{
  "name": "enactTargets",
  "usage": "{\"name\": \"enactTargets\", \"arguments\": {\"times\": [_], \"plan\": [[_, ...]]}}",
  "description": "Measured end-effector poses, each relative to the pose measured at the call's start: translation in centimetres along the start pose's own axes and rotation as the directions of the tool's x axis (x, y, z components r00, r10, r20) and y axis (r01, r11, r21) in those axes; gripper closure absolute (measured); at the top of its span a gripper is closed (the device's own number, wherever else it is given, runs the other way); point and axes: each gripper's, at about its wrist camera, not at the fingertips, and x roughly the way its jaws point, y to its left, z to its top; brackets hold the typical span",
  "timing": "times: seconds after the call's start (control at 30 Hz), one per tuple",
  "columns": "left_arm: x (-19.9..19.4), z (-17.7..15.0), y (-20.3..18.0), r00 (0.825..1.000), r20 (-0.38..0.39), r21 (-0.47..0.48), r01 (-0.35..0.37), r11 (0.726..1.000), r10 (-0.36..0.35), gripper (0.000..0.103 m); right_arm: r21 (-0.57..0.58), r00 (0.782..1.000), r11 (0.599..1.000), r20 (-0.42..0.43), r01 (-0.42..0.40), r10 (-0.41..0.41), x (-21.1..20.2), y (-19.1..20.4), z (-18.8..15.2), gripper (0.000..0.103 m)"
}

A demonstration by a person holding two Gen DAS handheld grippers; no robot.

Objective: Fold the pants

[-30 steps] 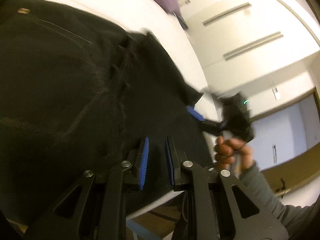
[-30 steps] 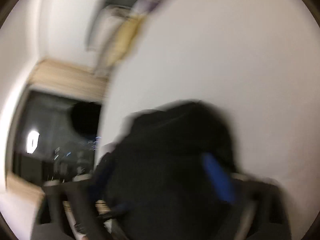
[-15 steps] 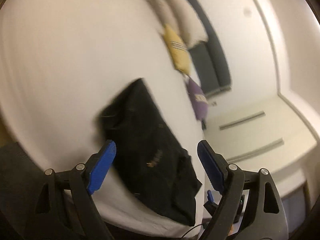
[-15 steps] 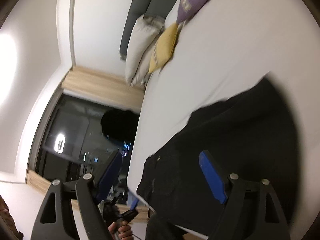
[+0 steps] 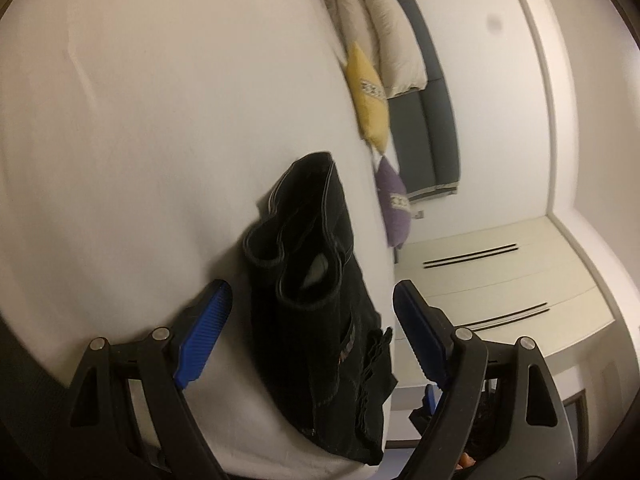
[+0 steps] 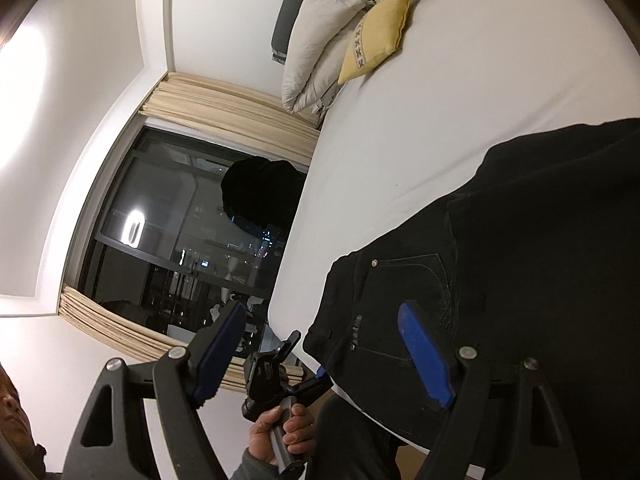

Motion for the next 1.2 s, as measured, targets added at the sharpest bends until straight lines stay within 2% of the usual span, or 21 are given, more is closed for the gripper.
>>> {"name": "enactTargets", "arguments": {"times": [0.07,0.13,0.2,0.23,0.27,0.33,0.47,0.57,0.77,0.93,1.0,1.07,1.13,1.2], "plan": [[1.0,0.5,0.8,0.999,-0.001,-0.018,0.04,0.999,-0.04,0.021,0.0,1.0,1.0,-0.008,0.006,-0.006,0.4,0.0,0.0,0.021],[1.2,1.0,1.1,0.997,0.001,-0.035,0.075,0.997,-0.075,0.023,-0.003,1.0,1.0,-0.016,0.006,-0.006,-1.0,-0.3,-1.2,0.021],[0.8,1.2,1.4,0.997,0.0,-0.039,0.071,0.997,-0.071,0.041,-0.001,1.0,1.0,-0.018,0.005,-0.005,-1.1,-0.3,-1.4,0.021],[1.0,1.1,1.6,0.998,-0.006,-0.039,0.058,0.998,-0.059,0.069,0.002,1.0,1.0,-0.018,0.007,-0.007,-1.0,-0.4,-1.4,0.022],[1.2,1.1,2.1,0.999,-0.021,-0.049,0.041,0.998,-0.043,0.086,0.005,1.0,1.0,-0.017,0.009,-0.009,-1.0,-0.5,-1.4,0.022],[1.7,1.0,2.9,0.999,-0.025,-0.075,0.043,0.996,-0.045,0.091,0.007,1.0,1.0,-0.017,0.018,-0.018,-1.1,-0.6,-1.4,0.022],[2.1,0.9,2.1,1.0,-0.017,-0.04,0.02,0.999,-0.02,0.093,0.001,0.999,0.999,-0.016,0.047,-0.047,-1.5,-1.2,-1.4,0.025],[1.6,0.7,1.1,1.0,-0.007,-0.031,0.022,0.999,-0.022,0.094,-0.005,0.995,0.995,-0.021,0.1,-0.1,-1.4,-1.5,-1.3,0.029],[1.8,0.5,0.1,0.999,0.02,-0.029,0.035,0.999,-0.034,0.094,-0.002,0.971,0.974,-0.074,0.226,-0.226,-0.5,-3.2,-1.6,0.03],[0.9,0.1,-4.3,0.999,0.021,0.088,0.023,0.996,-0.025,0.094,0.023,0.969,0.97,-0.07,0.24,-0.238,-1.2,-3.8,-1.4,0.03],[0.9,-0.4,-7.4,1.0,0.011,0.165,0.026,0.986,-0.028,0.094,0.04,0.97,0.971,-0.067,0.236,-0.233,-2.0,-4.0,-0.9,0.022],[1.9,-1.5,-11.3,0.999,-0.016,0.259,0.049,0.965,-0.046,0.094,0.06,0.972,0.971,-0.07,0.23,-0.226,-2.9,-4.1,-0.5,0.02],[3.0,-3.5,-15.3,0.997,-0.058,0.356,0.074,0.931,-0.057,0.094,0.073,0.977,0.976,-0.073,0.205,-0.2,-4.1,-3.9,0.4,0.02],[5.0,-6.7,-19.1,0.992,-0.114,0.466,0.1,0.879,-0.053,0.094,0.064,0.986,0.985,-0.061,0.162,-0.158,-5.4,-3.1,1.3,0.02]]}}
